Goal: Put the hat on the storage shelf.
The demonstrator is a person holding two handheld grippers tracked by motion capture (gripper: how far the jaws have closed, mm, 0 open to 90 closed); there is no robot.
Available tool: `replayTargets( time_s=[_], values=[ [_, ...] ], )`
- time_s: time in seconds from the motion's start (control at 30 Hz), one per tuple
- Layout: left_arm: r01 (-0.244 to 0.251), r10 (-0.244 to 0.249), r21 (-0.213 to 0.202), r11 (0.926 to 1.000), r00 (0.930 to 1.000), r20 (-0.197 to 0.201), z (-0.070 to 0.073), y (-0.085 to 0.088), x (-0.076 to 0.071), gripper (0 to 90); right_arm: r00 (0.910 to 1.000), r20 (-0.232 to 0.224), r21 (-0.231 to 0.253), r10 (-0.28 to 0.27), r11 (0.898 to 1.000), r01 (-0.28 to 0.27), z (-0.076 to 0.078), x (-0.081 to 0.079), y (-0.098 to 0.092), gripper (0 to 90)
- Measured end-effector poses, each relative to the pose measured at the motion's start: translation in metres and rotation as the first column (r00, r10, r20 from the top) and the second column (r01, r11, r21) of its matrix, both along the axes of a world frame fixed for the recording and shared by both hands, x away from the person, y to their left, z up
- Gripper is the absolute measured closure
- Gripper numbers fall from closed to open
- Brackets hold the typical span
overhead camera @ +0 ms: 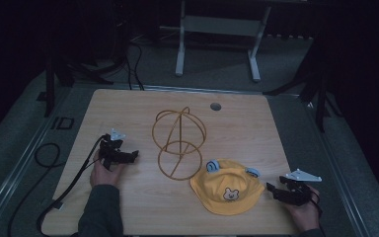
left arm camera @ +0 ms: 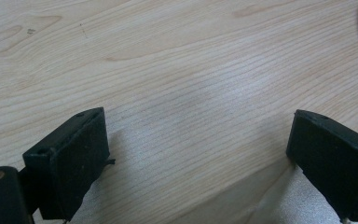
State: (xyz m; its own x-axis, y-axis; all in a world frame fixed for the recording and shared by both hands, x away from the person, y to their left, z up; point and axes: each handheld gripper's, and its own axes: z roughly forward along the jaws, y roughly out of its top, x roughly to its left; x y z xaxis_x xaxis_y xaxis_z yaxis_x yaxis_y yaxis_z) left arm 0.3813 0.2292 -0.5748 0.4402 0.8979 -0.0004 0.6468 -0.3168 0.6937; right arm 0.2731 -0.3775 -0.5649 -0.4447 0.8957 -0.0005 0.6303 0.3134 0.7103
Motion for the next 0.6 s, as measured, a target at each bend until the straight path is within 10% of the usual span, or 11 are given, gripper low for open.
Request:
replayTargets(
  time_s=[0.6],
  values=[
    [0.004, -0.004, -0.003, 1.0000, 1.0000, -0.001, 0.000, -0.001, -0.001, 5.3, 0.9828, 0.066, -0.103, 0.172, 0.981, -0.165, 0.060, -0.039, 0.028, 30.1]
  ],
)
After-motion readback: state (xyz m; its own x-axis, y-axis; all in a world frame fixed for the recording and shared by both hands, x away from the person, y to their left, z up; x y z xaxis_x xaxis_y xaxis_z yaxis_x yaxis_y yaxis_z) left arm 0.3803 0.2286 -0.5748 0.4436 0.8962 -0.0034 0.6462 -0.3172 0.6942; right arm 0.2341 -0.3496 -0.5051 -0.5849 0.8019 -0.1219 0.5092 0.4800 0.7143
